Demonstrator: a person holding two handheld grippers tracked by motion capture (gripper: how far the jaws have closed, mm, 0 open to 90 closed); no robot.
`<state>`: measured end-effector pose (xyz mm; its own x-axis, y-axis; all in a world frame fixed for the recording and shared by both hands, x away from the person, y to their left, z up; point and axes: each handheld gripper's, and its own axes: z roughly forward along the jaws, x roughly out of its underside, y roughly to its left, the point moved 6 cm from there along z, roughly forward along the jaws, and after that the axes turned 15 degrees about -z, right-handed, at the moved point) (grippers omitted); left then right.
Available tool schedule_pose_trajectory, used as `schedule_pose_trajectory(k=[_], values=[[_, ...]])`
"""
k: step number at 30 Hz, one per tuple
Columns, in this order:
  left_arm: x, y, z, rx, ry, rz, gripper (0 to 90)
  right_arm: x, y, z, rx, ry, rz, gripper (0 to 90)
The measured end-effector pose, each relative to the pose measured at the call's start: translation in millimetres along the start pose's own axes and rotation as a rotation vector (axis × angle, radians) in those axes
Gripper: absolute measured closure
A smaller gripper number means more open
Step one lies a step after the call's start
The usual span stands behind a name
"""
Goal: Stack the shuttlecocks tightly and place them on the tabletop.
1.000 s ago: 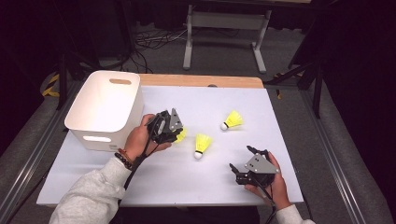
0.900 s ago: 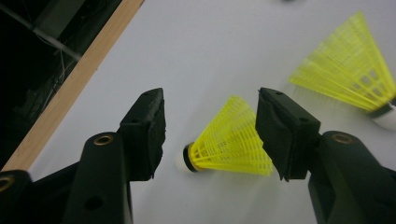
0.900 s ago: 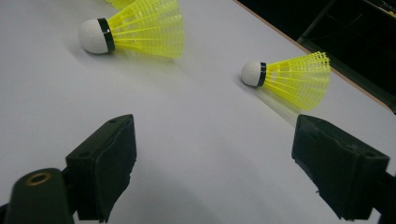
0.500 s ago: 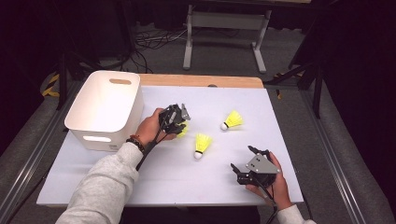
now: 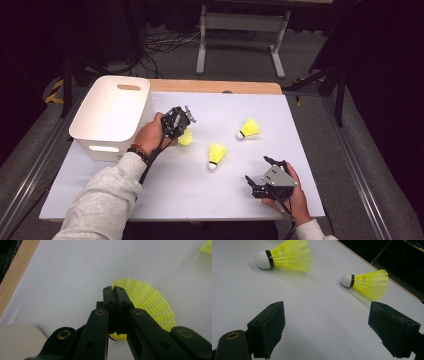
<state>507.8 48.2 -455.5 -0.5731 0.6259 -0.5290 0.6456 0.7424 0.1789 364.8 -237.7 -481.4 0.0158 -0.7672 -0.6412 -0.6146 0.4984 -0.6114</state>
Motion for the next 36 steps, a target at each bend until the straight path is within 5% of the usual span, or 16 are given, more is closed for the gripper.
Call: schedule_pose_trajectory(k=[4, 6, 9, 19, 25, 36], values=[[-1.0, 7.5, -1.9, -0.067, 0.057, -0.037, 89.7, 0.5, 1.6, 1.6, -0.008, 0.006, -0.002, 14.9], [-3.7, 8.6, -4.1, -0.040, 0.044, -0.059, 89.7, 0.2, 2.7, 2.2, -0.011, 0.007, -0.007, 14.9], [-2.9, 1.8, 3.2, -0.029, 0.085, -0.034, 89.5, -1.0, 3.4, 3.6, -0.014, 0.006, -0.007, 14.9], [-8.7, -7.4, 23.2, -0.045, 0.069, -0.058, 80.9, -1.9, 4.9, 4.3, -0.017, 0.006, -0.012, 14.9], [-8.7, -11.2, 36.9, -0.013, 0.075, -0.090, 75.6, -1.1, 5.4, 4.8, -0.022, 0.007, -0.009, 14.9], [-11.9, -8.3, 22.1, -0.010, -0.008, -0.124, 47.8, 1.0, 4.0, 4.0, -0.020, 0.011, -0.003, 14.9]])
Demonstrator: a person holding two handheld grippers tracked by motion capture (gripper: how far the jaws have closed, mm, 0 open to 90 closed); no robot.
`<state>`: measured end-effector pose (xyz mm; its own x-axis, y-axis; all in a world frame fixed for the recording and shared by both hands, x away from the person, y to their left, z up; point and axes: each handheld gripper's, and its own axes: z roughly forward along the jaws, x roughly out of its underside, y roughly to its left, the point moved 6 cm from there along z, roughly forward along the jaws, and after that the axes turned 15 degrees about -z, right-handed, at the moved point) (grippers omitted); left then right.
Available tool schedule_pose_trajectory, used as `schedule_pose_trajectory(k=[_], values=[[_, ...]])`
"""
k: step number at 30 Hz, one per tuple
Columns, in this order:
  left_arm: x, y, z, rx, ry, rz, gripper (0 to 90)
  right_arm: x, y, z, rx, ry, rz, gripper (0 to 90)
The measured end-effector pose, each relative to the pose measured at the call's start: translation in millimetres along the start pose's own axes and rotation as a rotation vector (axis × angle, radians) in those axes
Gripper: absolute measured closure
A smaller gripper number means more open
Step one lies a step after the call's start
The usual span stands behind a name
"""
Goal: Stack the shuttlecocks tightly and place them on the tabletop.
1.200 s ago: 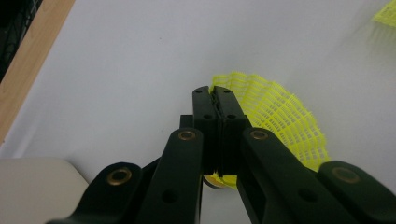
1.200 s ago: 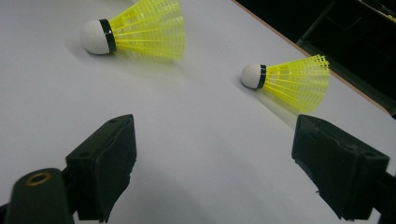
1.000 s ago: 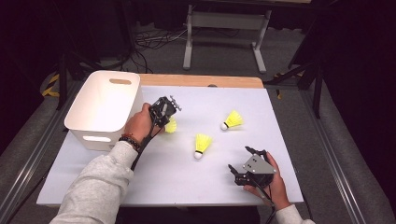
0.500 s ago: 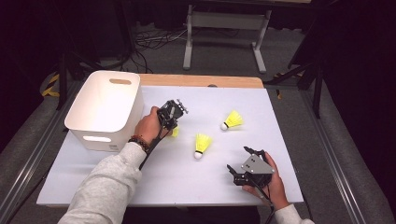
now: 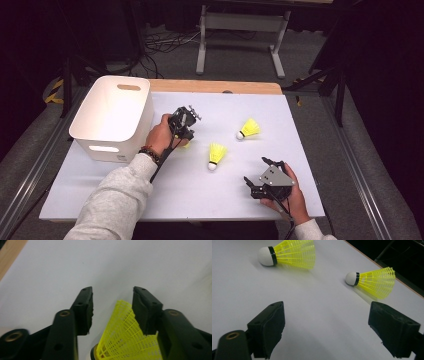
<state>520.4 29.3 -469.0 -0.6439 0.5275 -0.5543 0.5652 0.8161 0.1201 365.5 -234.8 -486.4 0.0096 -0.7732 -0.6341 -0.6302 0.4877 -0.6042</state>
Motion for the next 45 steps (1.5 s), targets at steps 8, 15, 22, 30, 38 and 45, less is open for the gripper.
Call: schedule_pose_trajectory(k=[8, 15, 22, 30, 38, 45], values=[[0.8, -4.5, -43.9, 0.019, -0.188, 0.034, 35.5, 0.8, -1.5, -1.5, 0.009, -0.001, 0.004, 15.0], [13.9, -7.4, -76.8, 0.087, -0.336, 0.063, 28.1, -0.6, 0.2, -1.1, 0.008, 0.004, -0.003, 15.0], [38.7, -8.5, -102.7, 0.183, -0.457, 0.104, 23.0, -1.0, -0.8, -1.8, 0.016, 0.000, 0.004, 15.0], [69.2, -12.9, -115.0, 0.193, -0.544, 0.145, 22.7, -2.5, -1.5, -2.5, 0.025, -0.006, 0.006, 14.9], [100.1, -10.2, -115.2, 0.183, -0.577, 0.172, 21.8, -3.2, -2.3, -2.9, 0.029, -0.016, 0.019, 14.2], [128.5, -5.5, -115.6, 0.203, -0.611, 0.163, 21.5, -4.5, -3.4, -4.7, 0.014, -0.039, 0.057, 14.6]])
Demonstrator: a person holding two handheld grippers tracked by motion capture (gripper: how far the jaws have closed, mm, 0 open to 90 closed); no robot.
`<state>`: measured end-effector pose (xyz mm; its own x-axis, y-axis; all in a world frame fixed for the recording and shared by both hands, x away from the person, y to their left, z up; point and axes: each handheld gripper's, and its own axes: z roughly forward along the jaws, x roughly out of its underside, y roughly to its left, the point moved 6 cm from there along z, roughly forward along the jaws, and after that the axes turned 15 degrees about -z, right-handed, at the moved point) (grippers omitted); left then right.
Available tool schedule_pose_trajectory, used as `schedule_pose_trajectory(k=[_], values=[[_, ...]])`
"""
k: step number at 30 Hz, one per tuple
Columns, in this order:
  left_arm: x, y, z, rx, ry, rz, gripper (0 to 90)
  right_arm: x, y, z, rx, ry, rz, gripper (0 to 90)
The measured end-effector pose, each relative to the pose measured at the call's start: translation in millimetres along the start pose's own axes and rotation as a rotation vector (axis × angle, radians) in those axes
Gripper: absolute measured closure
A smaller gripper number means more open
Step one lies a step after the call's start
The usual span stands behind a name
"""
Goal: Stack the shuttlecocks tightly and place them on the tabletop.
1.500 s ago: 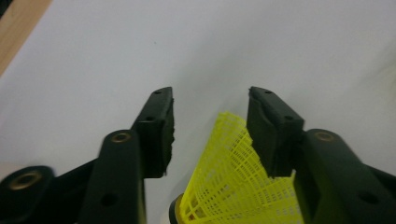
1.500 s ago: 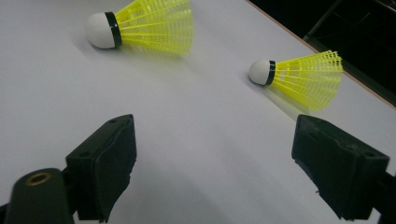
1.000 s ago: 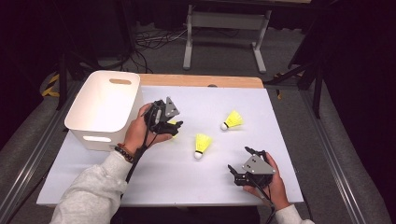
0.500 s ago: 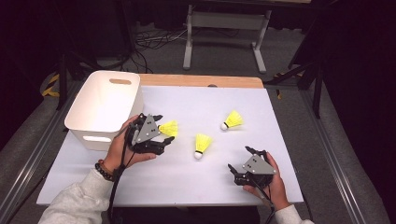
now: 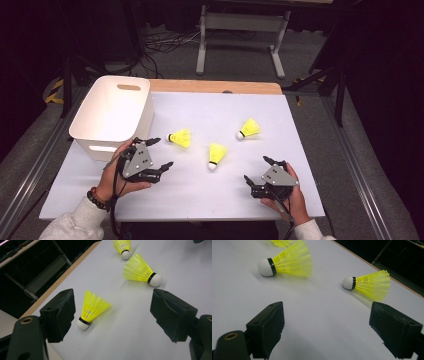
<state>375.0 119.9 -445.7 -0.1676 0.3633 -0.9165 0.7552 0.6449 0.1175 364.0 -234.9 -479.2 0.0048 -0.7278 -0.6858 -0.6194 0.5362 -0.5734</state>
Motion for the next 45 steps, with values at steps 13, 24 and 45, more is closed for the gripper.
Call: schedule_pose_trajectory(k=[13, 24, 45], values=[[45.1, 5.1, -27.5, -0.009, -0.021, -0.071, 19.1, -5.1, 6.1, -4.4, -0.073, -0.016, -0.002, 21.8], [77.1, 8.0, -47.7, 0.018, -0.014, -0.166, 14.0, -19.0, 7.9, -4.7, -0.156, -0.060, 0.030, 22.6], [82.1, 16.2, -58.5, 0.016, -0.049, -0.193, 7.7, -82.7, -9.0, 86.1, -0.283, -0.047, 0.088, 21.9]])
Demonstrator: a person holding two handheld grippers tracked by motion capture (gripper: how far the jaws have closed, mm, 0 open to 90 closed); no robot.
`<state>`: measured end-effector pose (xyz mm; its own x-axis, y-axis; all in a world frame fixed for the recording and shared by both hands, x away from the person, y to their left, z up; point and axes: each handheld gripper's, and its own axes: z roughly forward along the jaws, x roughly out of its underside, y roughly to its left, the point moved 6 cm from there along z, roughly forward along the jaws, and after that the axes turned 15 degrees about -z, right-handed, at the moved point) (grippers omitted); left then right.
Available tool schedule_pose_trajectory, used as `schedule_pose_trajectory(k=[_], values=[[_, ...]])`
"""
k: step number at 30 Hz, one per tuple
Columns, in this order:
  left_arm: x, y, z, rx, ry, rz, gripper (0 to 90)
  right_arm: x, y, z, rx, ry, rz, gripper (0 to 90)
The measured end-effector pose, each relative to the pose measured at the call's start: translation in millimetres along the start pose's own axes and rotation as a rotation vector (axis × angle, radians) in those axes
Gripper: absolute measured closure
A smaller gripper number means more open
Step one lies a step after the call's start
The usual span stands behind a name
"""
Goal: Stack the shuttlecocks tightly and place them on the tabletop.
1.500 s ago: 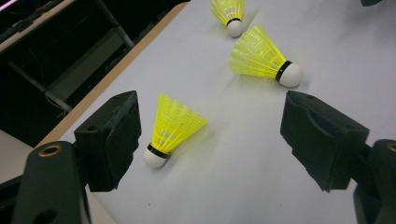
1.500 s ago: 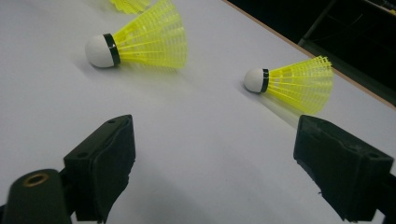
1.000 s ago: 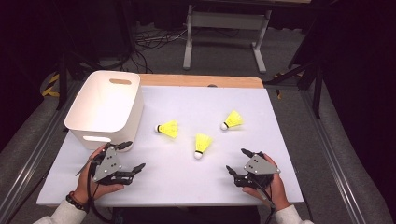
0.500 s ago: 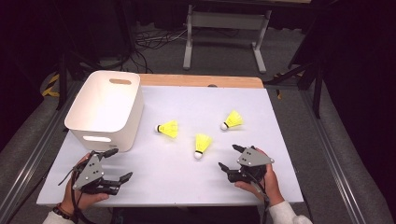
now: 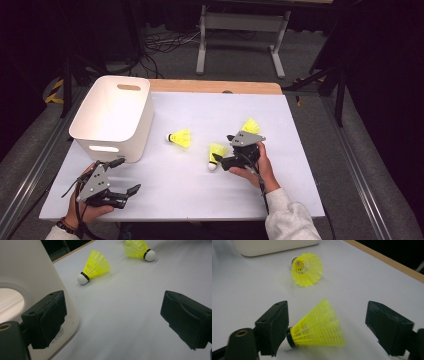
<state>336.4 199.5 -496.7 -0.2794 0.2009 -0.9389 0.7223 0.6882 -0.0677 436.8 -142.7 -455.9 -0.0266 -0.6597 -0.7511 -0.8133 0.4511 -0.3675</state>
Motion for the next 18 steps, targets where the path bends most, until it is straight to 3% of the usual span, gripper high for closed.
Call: schedule_pose_trajectory(k=[4, 7, 14, 18], values=[[0.0, -0.3, 1.7, 0.010, -0.002, -0.012, 8.1, -3.1, -2.9, 8.5, -0.011, -0.020, 0.006, 28.0], [0.9, -2.1, 3.7, 0.020, 0.010, -0.009, 8.2, -3.3, -3.4, 18.3, -0.027, 0.008, 0.004, 31.7], [1.4, -3.9, 6.5, 0.033, 0.017, -0.016, 8.4, 8.0, -7.5, 30.3, -0.061, 0.053, 0.072, 39.8], [0.8, -5.3, 7.2, 0.039, 0.020, -0.018, 8.7, 10.4, -6.1, 31.2, -0.104, 0.040, 0.109, 52.3]])
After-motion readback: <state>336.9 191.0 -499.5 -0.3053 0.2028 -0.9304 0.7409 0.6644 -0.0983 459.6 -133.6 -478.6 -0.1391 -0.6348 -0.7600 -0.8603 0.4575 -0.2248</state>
